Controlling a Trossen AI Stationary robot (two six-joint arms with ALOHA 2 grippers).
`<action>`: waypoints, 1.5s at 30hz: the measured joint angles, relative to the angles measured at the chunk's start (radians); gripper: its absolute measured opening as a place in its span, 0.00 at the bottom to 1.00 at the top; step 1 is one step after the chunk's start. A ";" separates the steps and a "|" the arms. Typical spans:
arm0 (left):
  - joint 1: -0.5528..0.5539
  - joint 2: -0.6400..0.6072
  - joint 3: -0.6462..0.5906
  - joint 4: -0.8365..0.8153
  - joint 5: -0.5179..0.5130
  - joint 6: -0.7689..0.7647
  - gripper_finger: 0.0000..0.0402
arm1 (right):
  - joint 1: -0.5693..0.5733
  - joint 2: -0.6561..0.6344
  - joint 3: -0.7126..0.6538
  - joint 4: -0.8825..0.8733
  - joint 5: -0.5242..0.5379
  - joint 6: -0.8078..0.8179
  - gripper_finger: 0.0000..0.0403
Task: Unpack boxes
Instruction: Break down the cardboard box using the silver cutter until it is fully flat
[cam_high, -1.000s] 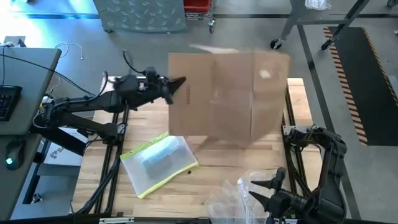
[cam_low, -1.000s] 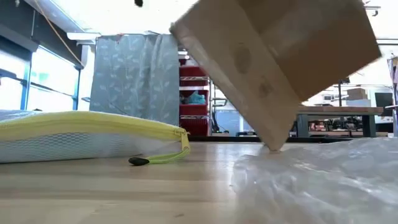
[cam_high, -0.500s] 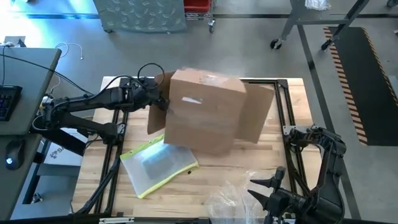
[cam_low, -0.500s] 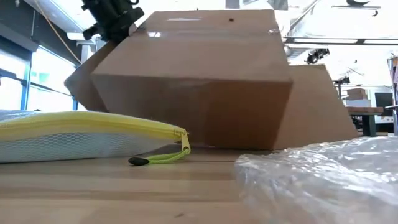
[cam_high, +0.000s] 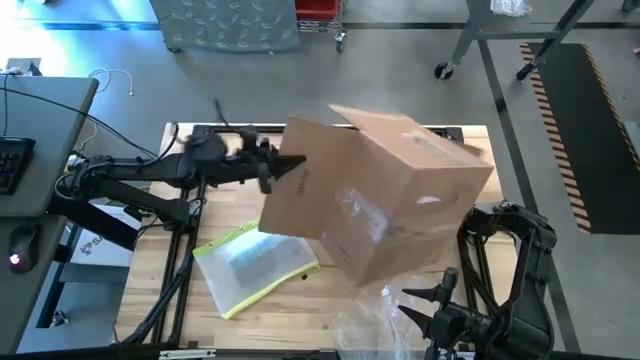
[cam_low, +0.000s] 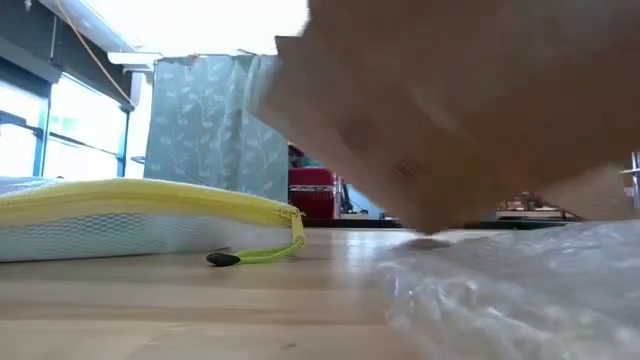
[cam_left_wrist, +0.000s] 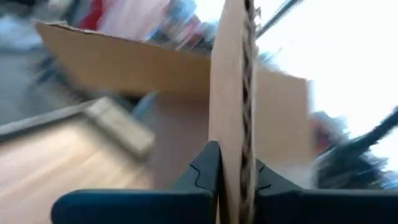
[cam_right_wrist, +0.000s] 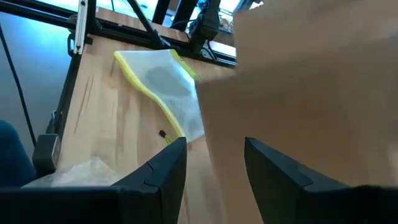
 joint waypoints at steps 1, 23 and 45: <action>-0.011 -0.002 0.001 0.055 -0.007 0.023 0.00 | 0.001 0.000 0.000 0.000 0.000 0.000 0.36; 0.269 0.004 -0.149 -0.280 -0.127 -0.041 0.00 | -0.007 0.000 -0.128 0.000 -0.051 0.119 0.36; -0.060 -0.042 -0.135 0.301 -0.365 0.104 0.00 | -0.110 -0.199 -0.127 0.001 0.134 0.145 0.36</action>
